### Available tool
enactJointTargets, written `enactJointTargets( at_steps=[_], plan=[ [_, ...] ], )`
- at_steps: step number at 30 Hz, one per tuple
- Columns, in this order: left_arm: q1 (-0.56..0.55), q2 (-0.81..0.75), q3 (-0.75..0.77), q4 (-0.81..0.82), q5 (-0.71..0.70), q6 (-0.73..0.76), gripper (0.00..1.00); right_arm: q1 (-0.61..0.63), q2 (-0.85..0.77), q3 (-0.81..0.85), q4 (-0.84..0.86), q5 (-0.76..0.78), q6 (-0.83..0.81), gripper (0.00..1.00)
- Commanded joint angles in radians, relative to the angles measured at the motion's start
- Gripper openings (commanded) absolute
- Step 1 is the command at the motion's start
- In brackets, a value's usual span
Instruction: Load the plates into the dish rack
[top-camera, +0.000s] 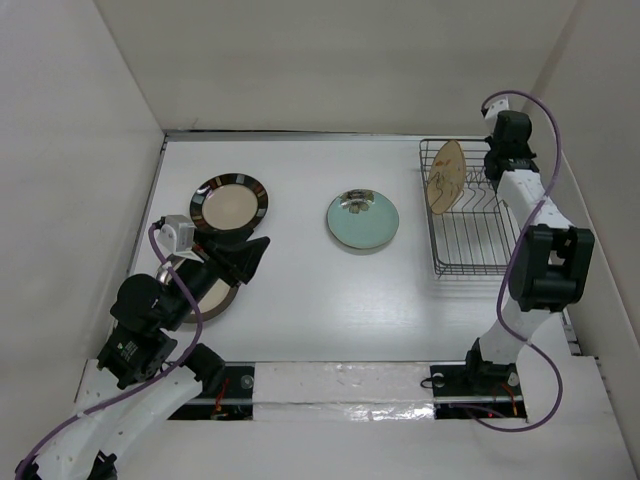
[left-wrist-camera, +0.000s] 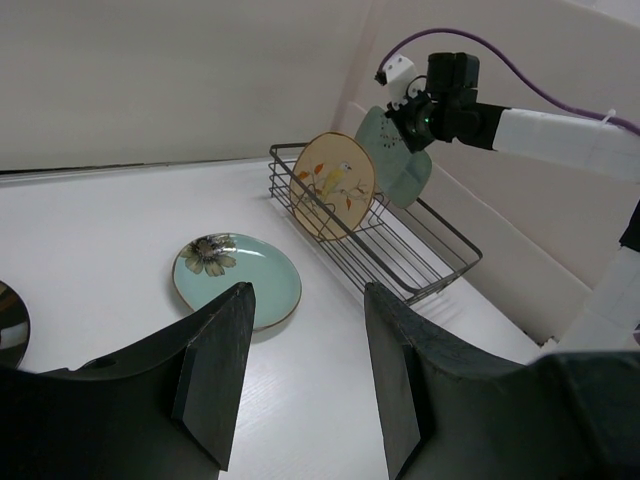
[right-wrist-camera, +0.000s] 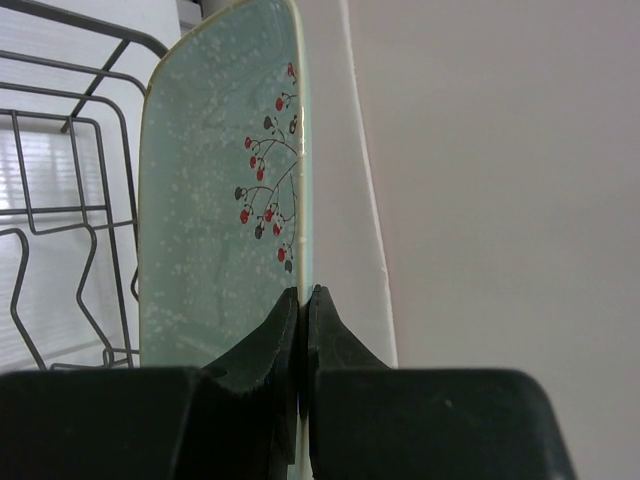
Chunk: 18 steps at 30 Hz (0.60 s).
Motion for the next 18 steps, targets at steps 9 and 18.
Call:
enactJointTargets(
  at_steps=[9, 18],
  plan=[
    [-0.007, -0.005, 0.036, 0.027, -0.009, 0.014, 0.45, 0.017, 0.001, -0.033, 0.157, 0.050, 0.011, 0.00],
    [-0.007, 0.001, 0.036, 0.027, -0.010, 0.014, 0.45, 0.040, 0.052, -0.121, 0.209, 0.067, 0.055, 0.00]
  ],
)
